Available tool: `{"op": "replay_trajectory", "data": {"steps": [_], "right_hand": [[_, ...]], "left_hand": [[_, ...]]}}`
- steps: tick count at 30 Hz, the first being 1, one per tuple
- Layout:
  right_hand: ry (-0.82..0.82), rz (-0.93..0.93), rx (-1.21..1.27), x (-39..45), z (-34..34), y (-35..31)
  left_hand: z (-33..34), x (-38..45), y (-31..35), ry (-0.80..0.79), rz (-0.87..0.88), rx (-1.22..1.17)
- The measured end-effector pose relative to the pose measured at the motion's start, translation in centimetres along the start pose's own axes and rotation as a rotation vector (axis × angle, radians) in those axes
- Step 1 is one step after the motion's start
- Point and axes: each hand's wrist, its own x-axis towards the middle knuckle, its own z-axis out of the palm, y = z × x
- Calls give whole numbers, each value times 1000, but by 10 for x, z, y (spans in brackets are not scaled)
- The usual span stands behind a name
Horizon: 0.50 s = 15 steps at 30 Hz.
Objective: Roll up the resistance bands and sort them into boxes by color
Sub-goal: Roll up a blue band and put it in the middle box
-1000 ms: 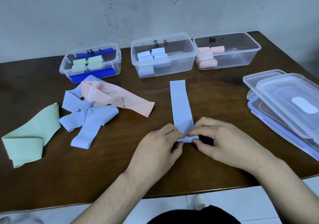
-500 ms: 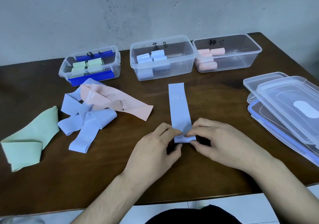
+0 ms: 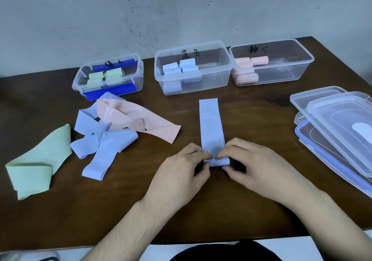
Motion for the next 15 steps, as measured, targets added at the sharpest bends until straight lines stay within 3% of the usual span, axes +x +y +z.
{"op": "replay_trajectory", "data": {"steps": [7,15], "right_hand": [[-7,-5,16,7,-2,7],[-26,8,-13,10,-3,9]], "left_hand": [[2,0,1,77,58,2],[2,4,-3,29,100,78]]}}
